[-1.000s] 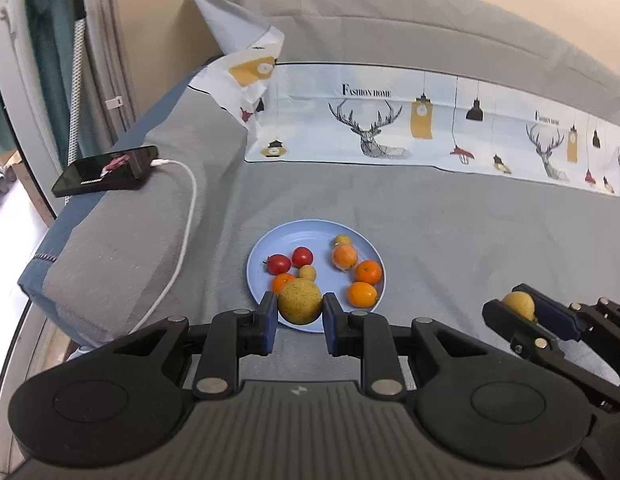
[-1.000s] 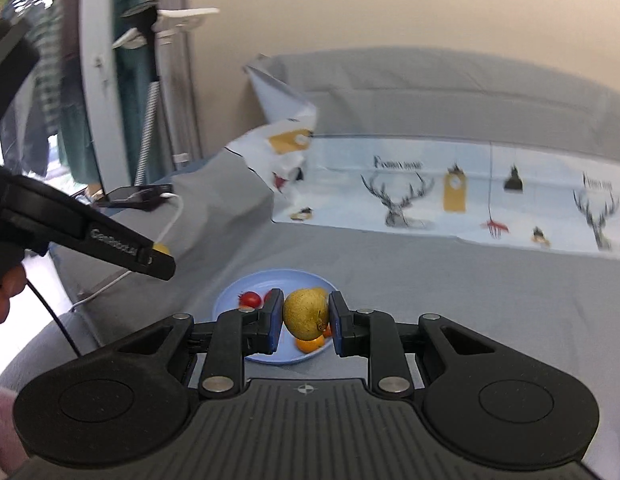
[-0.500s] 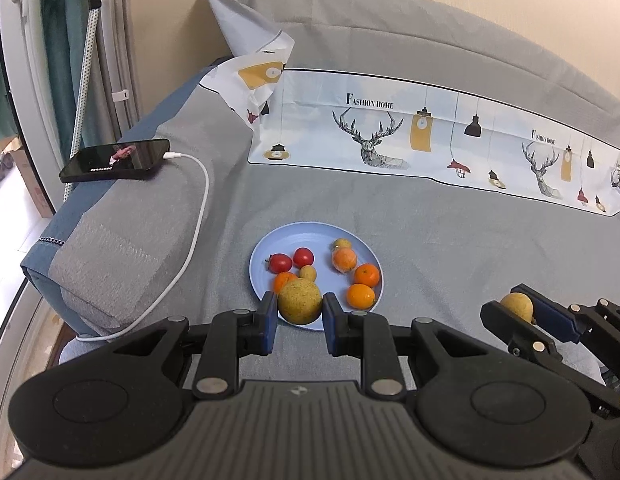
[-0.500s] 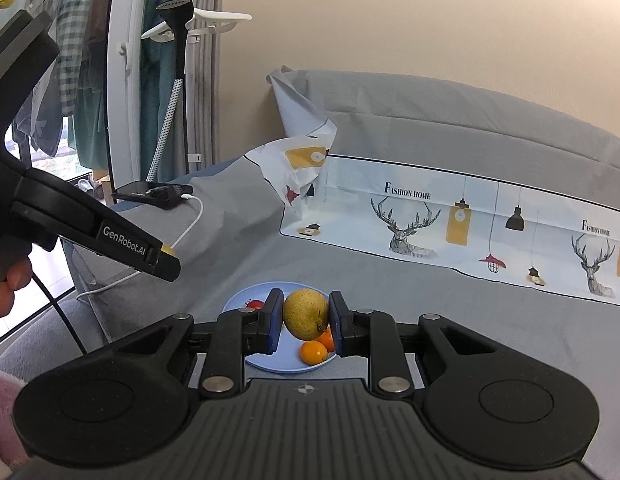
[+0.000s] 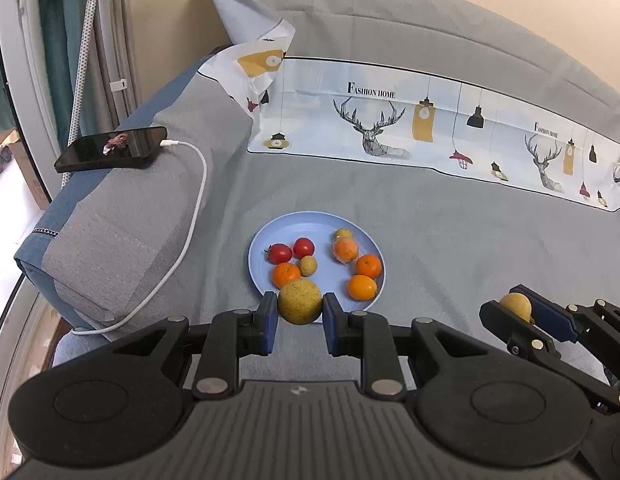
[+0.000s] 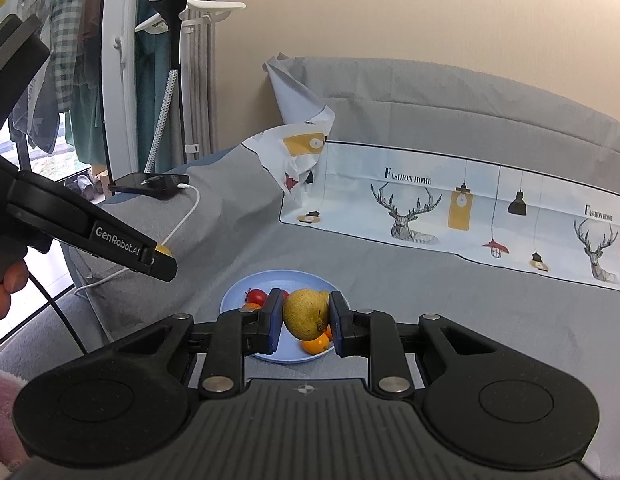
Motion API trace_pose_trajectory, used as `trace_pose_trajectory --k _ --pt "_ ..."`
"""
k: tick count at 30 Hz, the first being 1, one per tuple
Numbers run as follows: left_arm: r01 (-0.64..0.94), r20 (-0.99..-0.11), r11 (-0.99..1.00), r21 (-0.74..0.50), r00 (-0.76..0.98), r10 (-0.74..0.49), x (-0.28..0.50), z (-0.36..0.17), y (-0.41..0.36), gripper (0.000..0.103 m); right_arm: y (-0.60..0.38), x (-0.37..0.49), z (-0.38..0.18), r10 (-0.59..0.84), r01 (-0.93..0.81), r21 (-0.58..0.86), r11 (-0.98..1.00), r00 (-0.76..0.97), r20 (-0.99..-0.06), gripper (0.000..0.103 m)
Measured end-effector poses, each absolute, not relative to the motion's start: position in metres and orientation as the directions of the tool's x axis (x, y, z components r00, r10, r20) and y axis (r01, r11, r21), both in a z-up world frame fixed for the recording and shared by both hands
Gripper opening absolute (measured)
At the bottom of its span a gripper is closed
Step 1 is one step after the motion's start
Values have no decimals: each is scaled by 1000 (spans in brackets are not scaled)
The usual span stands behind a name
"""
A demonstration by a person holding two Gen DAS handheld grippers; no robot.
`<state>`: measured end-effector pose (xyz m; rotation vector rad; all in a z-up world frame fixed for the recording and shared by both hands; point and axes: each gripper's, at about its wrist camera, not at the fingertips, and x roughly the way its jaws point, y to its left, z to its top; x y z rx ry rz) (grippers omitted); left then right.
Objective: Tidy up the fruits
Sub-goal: 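Lower both yellow fruits onto the plate and open both tools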
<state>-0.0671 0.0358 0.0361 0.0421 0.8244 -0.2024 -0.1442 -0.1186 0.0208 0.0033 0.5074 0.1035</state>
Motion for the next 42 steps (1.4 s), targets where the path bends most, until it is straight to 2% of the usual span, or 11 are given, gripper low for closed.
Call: trace_pose_trajectory --k 31,42 --pt "185 -798 982 -35 586 -139 -38 5 34 26 -124 -113 -9 117 -75 95 993 799 -589 26" --pt "172 -830 985 -11 548 -106 4 -12 26 26 -146 -50 -38 175 18 254 967 680 -712 26"
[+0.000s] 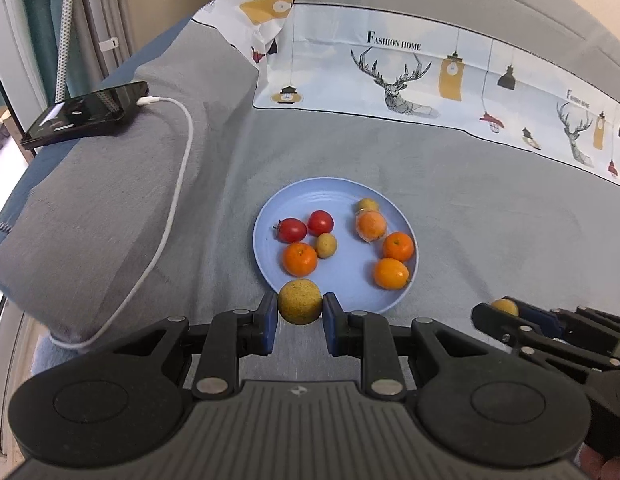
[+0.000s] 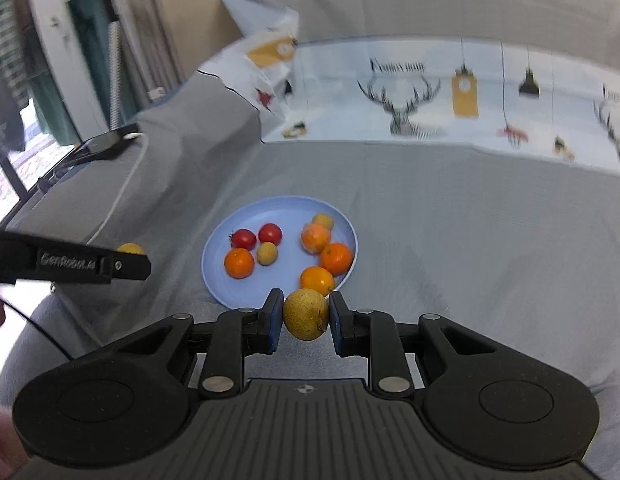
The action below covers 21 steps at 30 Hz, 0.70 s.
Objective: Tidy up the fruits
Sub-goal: 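Lower both yellow fruits onto the plate and open both tools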
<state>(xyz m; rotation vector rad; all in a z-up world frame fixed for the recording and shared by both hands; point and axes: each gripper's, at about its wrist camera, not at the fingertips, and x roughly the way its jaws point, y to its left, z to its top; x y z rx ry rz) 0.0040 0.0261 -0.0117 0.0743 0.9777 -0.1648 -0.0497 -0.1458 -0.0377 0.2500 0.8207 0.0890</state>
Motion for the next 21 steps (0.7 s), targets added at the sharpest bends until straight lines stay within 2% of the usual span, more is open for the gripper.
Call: trace_pose_trajectory --k 21 --pt "155 -886 988 13 461 -60 99 -54 1 26 -167 55 -78 221 60 318 946 597 -771 26"
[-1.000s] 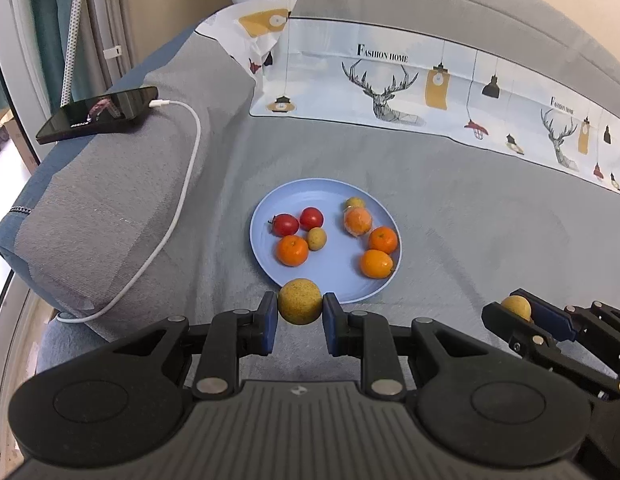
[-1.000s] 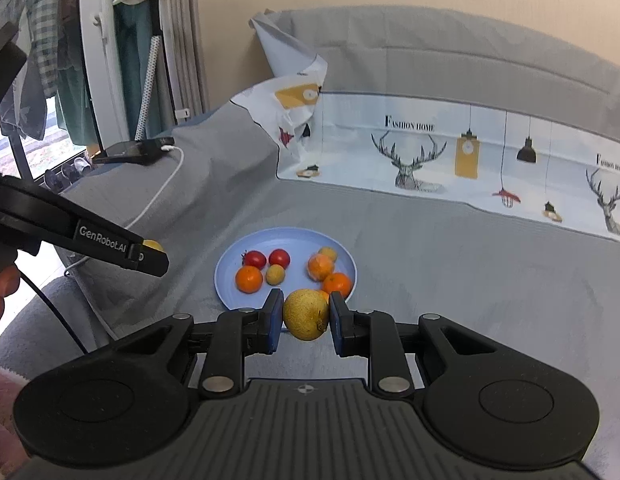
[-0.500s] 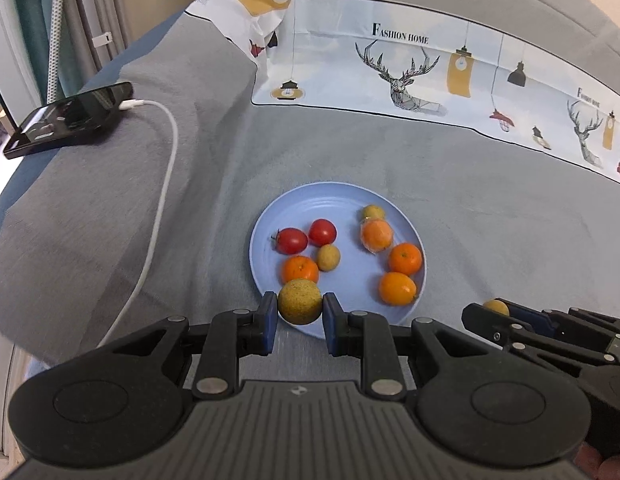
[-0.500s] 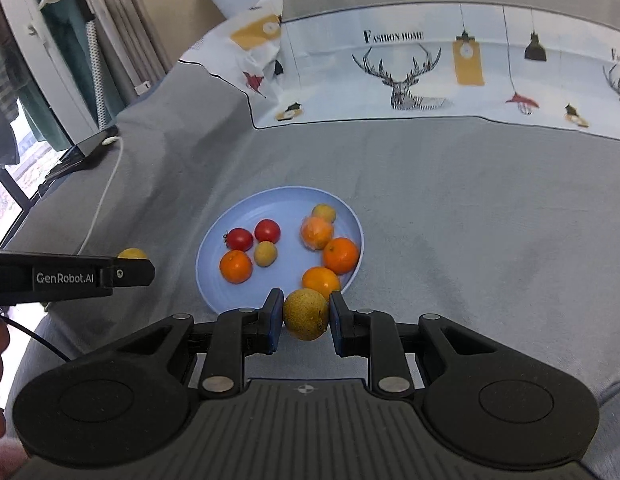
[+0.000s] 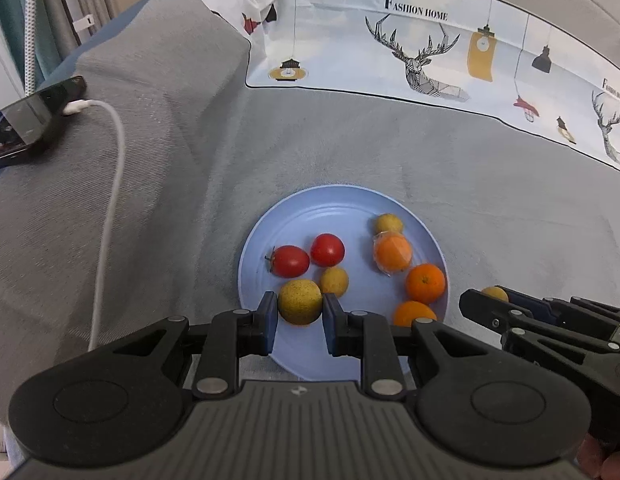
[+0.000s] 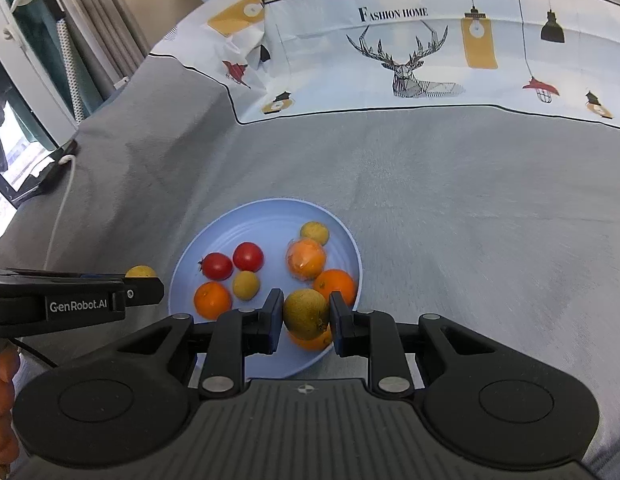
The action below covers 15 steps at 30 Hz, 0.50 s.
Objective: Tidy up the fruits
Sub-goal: 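Lower both yellow fruits onto the plate and open both tools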
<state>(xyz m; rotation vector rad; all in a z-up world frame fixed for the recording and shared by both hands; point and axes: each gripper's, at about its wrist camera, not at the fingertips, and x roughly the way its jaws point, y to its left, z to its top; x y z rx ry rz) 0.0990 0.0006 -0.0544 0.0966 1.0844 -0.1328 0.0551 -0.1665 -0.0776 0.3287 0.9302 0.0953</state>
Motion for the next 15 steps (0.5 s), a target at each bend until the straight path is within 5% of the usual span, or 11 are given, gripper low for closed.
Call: trace_pose_trajectory --k 15 --pt "152 -916 988 25 399 -39 134 -91 -3 26 -163 91 -106 236 59 320 945 553 -799 26"
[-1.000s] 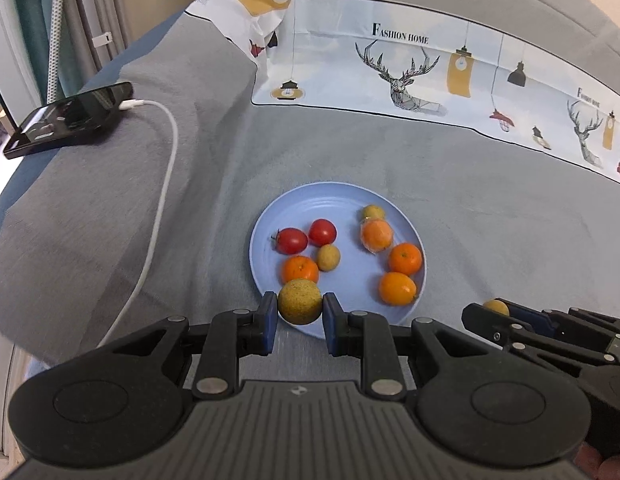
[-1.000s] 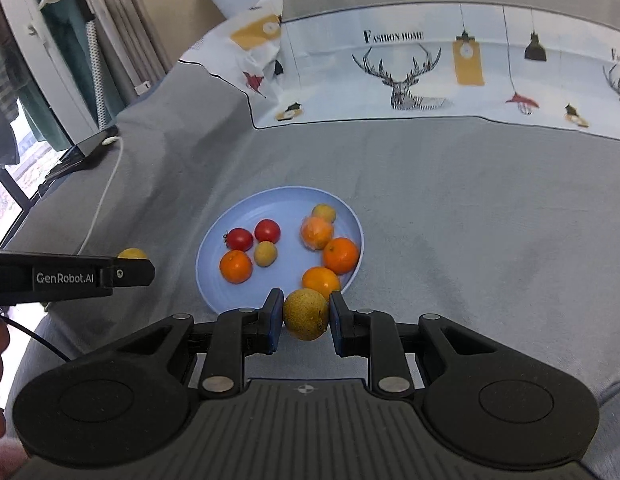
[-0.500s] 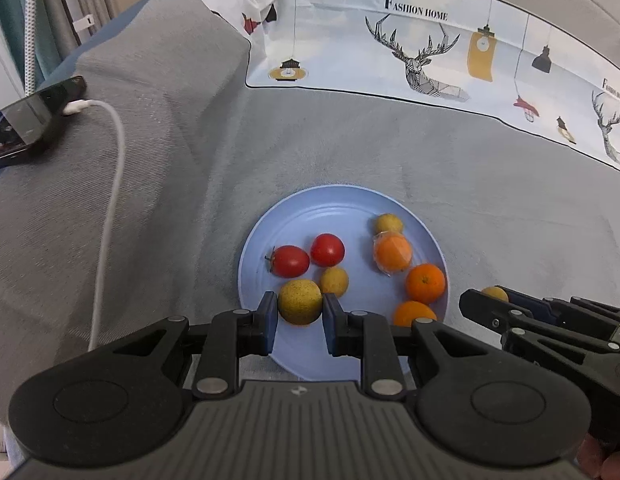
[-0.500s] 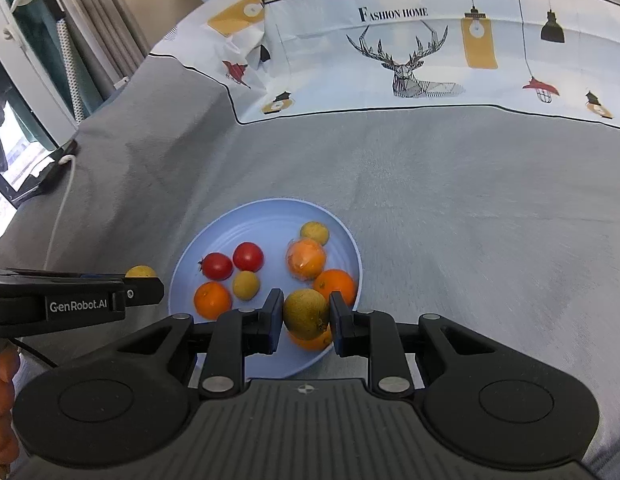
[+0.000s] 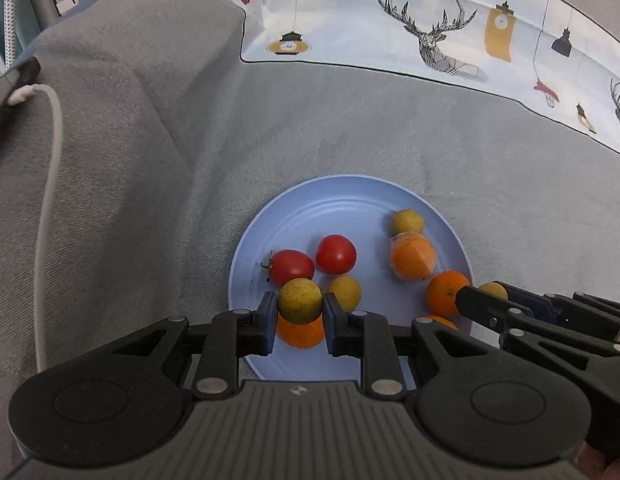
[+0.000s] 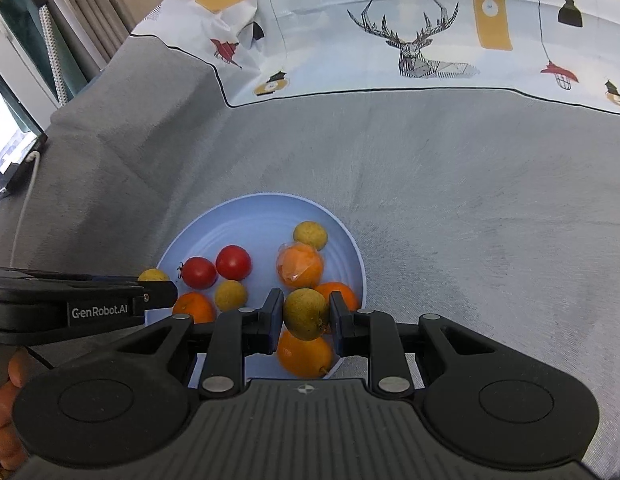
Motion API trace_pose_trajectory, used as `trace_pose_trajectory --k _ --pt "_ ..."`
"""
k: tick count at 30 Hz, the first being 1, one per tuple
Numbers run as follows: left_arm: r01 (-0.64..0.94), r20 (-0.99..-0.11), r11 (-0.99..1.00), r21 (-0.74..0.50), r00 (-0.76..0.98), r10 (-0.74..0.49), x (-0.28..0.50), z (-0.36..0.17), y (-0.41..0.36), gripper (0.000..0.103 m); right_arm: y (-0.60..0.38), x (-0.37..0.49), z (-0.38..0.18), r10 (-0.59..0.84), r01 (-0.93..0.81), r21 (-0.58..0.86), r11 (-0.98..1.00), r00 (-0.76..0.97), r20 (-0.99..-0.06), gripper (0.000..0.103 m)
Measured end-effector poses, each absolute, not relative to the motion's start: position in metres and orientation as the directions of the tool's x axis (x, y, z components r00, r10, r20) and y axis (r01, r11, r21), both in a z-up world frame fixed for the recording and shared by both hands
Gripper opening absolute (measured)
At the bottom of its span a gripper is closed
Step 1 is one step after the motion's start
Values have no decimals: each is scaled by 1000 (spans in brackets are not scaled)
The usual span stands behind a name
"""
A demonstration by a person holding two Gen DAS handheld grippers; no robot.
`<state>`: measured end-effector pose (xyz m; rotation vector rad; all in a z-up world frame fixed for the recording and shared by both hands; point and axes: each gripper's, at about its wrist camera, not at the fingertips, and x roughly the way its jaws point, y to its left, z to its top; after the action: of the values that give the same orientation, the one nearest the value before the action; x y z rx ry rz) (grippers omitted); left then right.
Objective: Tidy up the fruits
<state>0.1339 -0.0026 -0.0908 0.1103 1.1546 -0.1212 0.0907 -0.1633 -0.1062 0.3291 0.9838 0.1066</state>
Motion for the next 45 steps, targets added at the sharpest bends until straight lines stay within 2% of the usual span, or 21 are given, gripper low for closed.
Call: trace_pose_trajectory --k 11,12,13,15,18,20,23,27,30,37,45 --pt "152 -926 987 45 378 -17 148 -105 -3 28 -161 105 -117 246 55 325 944 537 -807 26" --pt "162 -924 986 44 383 -22 148 -104 -3 44 -161 106 -118 251 52 329 943 536 -806 26" --pt "172 -921 984 43 388 -28 148 -102 -4 75 -161 107 -118 261 49 338 940 534 -804 28" --pt "155 -901 984 91 433 15 145 -95 -4 92 -163 108 -117 278 55 358 932 528 -803 41" --pt "175 -890 977 125 454 33 140 -87 0 100 -171 107 -114 280 89 378 921 524 -805 54" --pt "180 -895 979 95 446 4 132 -81 4 100 -176 100 -108 277 104 384 918 526 -804 66" --pt "196 -892 976 92 451 -7 114 -71 4 100 -176 82 -98 278 92 382 919 535 -798 76" --pt "191 -882 978 88 470 -12 84 -56 7 100 -168 50 -81 242 71 335 939 554 -796 79" --pt "175 -868 981 85 496 -13 60 -44 11 100 -160 23 -67 174 69 265 962 594 -786 85" --pt "139 -829 985 104 559 8 12 -26 19 100 -136 -41 -41 46 48 113 992 710 -703 96" --pt "132 -795 987 95 606 -5 -20 -17 21 100 -133 -75 -30 -13 81 73 994 749 -662 99"
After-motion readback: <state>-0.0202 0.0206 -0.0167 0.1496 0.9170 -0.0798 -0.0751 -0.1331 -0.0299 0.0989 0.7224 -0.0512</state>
